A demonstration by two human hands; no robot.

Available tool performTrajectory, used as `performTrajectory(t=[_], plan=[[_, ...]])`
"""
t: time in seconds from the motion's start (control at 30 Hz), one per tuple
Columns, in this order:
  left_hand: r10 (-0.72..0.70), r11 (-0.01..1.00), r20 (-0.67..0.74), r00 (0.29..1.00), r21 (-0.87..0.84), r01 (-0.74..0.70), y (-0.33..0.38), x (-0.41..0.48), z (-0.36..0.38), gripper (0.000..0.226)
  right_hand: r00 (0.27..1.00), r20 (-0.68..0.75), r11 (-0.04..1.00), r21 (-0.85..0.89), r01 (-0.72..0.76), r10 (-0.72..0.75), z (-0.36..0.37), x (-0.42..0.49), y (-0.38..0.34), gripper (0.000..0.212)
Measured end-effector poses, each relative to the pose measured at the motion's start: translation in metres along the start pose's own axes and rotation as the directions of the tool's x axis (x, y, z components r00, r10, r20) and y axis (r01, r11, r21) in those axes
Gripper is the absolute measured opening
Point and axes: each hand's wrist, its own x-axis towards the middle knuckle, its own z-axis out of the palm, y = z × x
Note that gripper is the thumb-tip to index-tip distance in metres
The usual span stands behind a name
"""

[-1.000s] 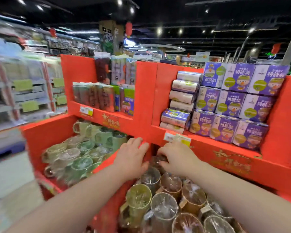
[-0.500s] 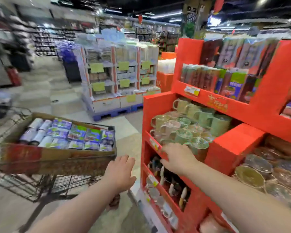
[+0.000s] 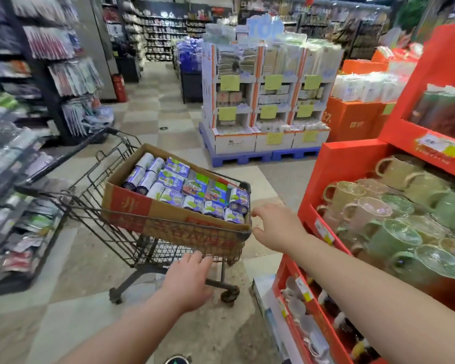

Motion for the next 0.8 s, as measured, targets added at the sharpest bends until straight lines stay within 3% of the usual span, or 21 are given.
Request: performTrajectory(t=[0.33, 0.67, 0.8], plan=[[-0.175, 0.985, -0.093, 0.980, -0.006, 0.175, -0.059, 0.103, -0.059, 0.058, 0.959, 0.264, 0.995, 0.003, 0.102, -0.099, 0.081, 0.092, 0.010, 0.040], [-0.242, 0.970, -0.174, 0.955, -0.075, 0.232, -0.118, 0.182, -0.100, 0.059, 0.898, 0.411, 0.984, -0.013, 0.176, -0.155, 0.112, 0.163, 0.005, 0.038], [-0.223, 0.974, -0.156, 0.962, -0.059, 0.216, -0.151, 0.211, -0.098, 0.057, 0.906, 0.399, 0.988, 0.004, 0.155, -0.144, 0.111, 0.208, -0.009, 0.033]])
